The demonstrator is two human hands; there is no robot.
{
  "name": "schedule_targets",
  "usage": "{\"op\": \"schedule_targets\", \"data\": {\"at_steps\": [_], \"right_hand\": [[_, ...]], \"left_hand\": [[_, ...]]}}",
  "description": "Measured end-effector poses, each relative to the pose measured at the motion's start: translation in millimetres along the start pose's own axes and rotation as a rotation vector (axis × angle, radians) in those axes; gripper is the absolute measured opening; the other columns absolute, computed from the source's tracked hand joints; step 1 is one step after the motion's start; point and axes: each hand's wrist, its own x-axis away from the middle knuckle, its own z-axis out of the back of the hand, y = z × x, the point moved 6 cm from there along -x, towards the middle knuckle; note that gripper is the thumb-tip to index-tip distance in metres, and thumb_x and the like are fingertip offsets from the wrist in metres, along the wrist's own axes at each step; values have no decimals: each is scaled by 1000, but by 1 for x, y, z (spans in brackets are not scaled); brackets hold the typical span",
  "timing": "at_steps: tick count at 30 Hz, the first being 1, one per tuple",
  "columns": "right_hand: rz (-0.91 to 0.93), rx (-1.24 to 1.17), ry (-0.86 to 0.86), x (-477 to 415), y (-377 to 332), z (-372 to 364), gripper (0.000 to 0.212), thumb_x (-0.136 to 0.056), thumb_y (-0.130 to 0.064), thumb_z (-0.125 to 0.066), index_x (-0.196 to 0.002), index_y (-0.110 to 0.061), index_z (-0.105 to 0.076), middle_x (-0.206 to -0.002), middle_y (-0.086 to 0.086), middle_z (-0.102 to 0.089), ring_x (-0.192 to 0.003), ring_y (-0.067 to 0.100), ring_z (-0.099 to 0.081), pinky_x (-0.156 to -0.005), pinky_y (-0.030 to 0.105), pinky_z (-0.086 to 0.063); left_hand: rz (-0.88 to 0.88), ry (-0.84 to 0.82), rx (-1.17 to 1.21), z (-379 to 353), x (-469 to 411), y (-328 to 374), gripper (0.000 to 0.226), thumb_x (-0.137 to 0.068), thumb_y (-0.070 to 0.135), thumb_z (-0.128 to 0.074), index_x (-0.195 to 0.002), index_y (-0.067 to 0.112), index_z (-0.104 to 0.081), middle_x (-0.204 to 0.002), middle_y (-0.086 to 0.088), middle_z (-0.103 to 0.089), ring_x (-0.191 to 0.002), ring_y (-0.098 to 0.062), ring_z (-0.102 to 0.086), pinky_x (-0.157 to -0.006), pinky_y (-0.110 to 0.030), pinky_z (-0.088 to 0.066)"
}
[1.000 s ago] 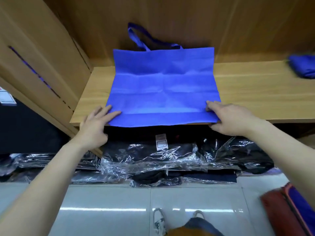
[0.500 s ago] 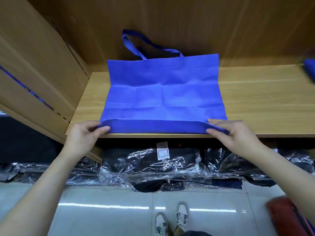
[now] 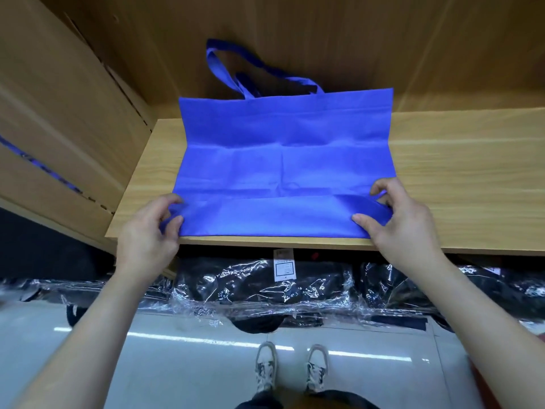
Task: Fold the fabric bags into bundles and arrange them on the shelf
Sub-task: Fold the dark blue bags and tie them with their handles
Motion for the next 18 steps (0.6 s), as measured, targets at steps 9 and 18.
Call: {"op": "schedule_targets", "data": {"at_steps": [9,18], "right_hand": [[419,530,-49,6,-10,-9,30,-94,-24,-48,-115,-24,-69,-131,1,-62,-125,28,-54,-95,53,-37],[412,594,-356,34,-3,-7,58,-85,-47,-46,-135,-21,-58,-142,-6,-52,-132,19,-48,-100,37,-40]], "left_hand": [[-453,-480,-161,-28,0,-12,59,-96,53,-32,-145,22,-45,-157,1,-30,-145,-22,-26,-116,-46,-26],[-496,-447,30,-8,1,-25,45,-90,22,-58,-135,17,-57,-144,4,-50,-135,-14,-44,-112,-36,-34]]}}
